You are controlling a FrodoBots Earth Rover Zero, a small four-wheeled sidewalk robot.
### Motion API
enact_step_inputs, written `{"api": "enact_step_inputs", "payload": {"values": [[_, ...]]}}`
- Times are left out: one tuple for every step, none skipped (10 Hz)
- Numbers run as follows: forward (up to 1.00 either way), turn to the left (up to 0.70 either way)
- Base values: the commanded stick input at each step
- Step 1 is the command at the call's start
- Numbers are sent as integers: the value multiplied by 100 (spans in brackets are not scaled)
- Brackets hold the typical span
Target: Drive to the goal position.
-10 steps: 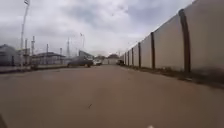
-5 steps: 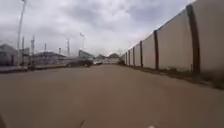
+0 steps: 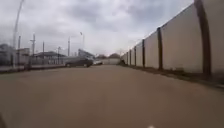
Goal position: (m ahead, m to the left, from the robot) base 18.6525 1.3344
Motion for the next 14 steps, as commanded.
{"api": "enact_step_inputs", "payload": {"values": [[100,0],[100,0],[100,0],[100,0],[100,0],[100,0],[100,0],[100,0],[100,0],[100,0],[100,0],[100,0],[100,0],[100,0]]}}
